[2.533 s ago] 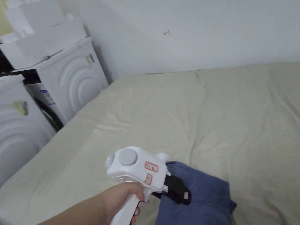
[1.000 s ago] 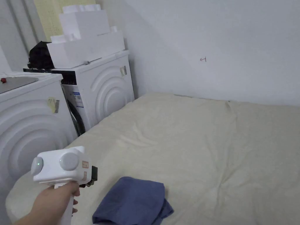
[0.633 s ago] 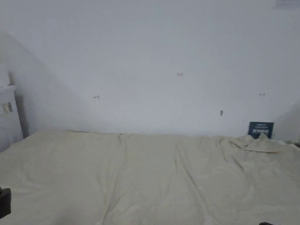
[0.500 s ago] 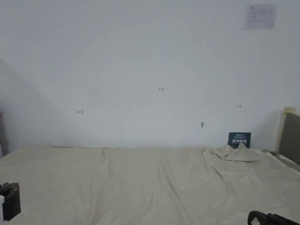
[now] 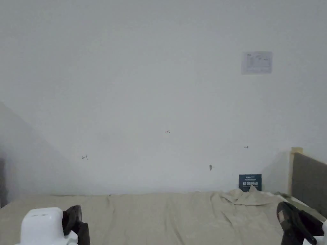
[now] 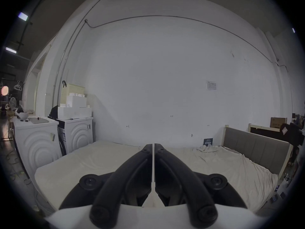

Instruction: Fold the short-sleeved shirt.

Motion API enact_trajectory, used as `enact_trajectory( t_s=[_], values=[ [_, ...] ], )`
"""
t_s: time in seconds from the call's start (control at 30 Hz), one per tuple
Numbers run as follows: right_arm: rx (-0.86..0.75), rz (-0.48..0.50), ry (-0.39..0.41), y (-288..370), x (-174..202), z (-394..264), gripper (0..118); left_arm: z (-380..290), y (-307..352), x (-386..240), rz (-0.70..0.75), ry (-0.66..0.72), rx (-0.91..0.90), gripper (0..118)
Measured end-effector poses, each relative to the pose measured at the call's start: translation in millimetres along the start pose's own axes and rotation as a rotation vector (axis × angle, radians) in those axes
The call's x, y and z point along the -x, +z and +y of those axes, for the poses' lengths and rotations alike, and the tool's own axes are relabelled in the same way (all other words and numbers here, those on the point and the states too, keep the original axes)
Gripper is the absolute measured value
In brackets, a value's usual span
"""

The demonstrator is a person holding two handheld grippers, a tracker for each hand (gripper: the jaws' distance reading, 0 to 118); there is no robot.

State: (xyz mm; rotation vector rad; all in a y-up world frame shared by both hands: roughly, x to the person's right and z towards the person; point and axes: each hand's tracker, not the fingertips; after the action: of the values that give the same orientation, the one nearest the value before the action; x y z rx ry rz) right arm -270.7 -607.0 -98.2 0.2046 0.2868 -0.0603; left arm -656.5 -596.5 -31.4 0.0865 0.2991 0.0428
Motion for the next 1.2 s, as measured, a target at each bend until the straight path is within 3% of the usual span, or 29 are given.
enact_trajectory(
  t_s=[0.1, 0.23, 0.37, 0.77, 0.9, 1.0, 1.13, 1.2],
  values=[
    [-0.03, -0.056, 0.087, 9.5, 4.8, -24.7, 4, -19.4, 11.9, -11.8, 0.031, -0.076, -0.031, 2],
    [-0.033, -0.096, 0.143, 25.7, 16.1, -52.6, 4, -42.9, 25.4, -32.8, -0.009, -0.186, -0.035, 2],
    [-0.025, -0.067, 0.134, 40.8, 19.9, -54.7, 4, -51.4, 40.5, -42.3, -0.041, -0.167, -0.019, 2],
    [0.006, -0.124, 0.055, 52.1, 18.4, -55.7, 4, -52.6, 54.3, -40.2, -0.033, -0.089, -0.022, 2],
    [0.021, -0.136, 0.062, 52.8, 18.2, -57.6, 4, -56.9, 56.8, -37.5, -0.026, -0.078, -0.024, 5],
    [0.022, -0.136, 0.071, 53.0, 18.8, -58.5, 14, -59.4, 56.0, -34.8, -0.022, -0.071, -0.025, 36],
    [0.028, -0.137, 0.079, 53.0, 20.1, -59.1, 67, -62.1, 53.8, -32.8, -0.009, -0.049, 0.001, 83],
    [0.03, -0.138, 0.078, 53.7, 21.1, -59.8, 85, -63.2, 54.2, -31.2, -0.011, -0.04, 0.002, 98]
  ],
)
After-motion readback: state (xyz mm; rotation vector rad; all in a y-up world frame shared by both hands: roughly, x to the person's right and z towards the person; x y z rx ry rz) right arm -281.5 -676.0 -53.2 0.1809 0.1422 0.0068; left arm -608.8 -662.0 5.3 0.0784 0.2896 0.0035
